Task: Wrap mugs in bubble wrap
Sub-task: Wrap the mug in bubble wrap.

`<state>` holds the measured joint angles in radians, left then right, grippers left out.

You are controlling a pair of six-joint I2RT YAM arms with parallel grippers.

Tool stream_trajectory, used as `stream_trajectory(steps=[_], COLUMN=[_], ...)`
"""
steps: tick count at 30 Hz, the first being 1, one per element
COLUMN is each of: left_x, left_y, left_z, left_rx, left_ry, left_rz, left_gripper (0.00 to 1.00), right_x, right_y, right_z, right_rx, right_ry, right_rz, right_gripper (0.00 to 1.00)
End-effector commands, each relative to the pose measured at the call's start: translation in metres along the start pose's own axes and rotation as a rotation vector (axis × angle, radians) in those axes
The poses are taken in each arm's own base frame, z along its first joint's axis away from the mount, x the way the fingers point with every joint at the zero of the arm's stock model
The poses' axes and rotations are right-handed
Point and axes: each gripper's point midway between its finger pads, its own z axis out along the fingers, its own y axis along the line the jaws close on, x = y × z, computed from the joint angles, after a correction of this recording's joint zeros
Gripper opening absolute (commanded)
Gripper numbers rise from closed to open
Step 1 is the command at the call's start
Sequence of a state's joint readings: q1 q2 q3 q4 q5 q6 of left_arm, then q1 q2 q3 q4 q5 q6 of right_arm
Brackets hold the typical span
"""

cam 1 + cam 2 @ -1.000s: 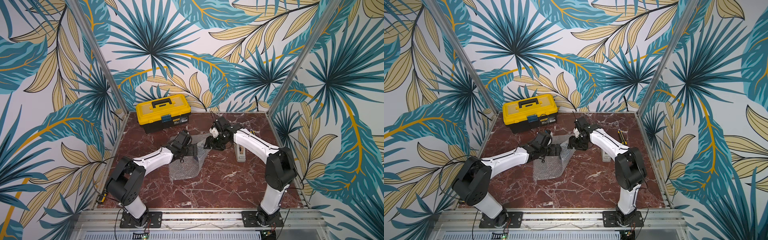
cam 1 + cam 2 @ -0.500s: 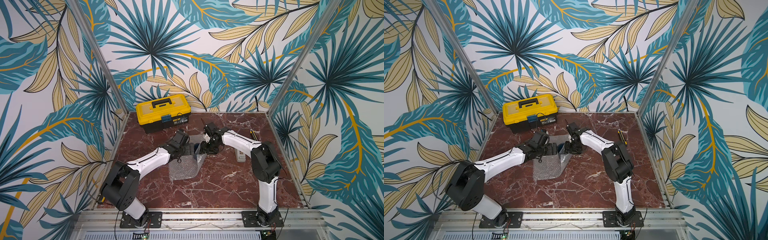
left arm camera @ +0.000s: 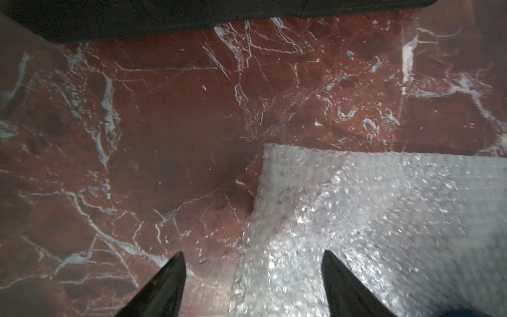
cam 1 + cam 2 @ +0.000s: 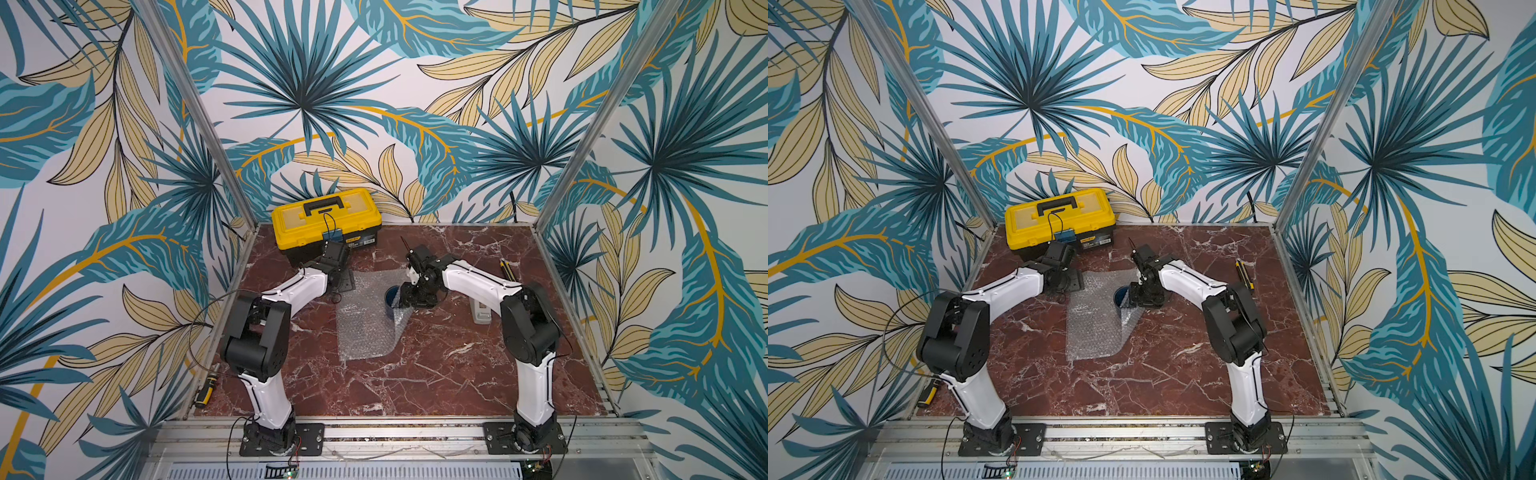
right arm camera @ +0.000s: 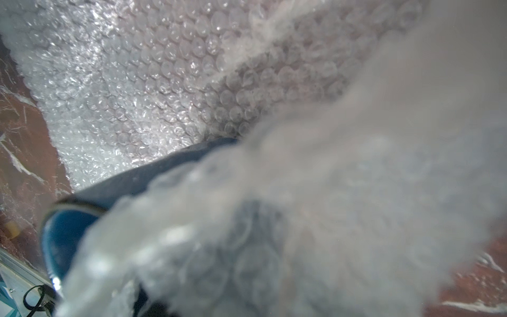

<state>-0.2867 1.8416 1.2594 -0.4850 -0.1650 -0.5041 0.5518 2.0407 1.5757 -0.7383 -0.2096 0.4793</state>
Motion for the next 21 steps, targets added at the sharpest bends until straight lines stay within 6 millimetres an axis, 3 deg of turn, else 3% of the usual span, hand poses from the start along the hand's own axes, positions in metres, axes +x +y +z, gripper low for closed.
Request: stream_trajectory(steps=[1,10,16,21], left_x=[-0.023,-0.026,-0.026,-0.025], left_y=[-0.009,-0.021,-0.025,-0.031], left_z=[0.008,0.041,0.046,0.037], left_rx=[0.017,0.042,0.064,0.091], left_ry=[-0.036,-0.041,-0.033,-0.042], left_rz=[0.015,0.013,0.004,0.004], left_gripper=[0.75,0.65,0.39,0.18], right_x=[0.007,0.007,0.007,0.007], right_y=[-0.010,-0.009,-0.011,-0.010], right_z=[0.012,0.010,0.010,0.010], right_rx=[0.048,0.050,0.053,0.051], right_ry=[0.036,0.034,0.033,0.028], right_rz=[0.007,0.004,0.004,0.006], right_gripper=[0.56,0.55,0.55,0.54])
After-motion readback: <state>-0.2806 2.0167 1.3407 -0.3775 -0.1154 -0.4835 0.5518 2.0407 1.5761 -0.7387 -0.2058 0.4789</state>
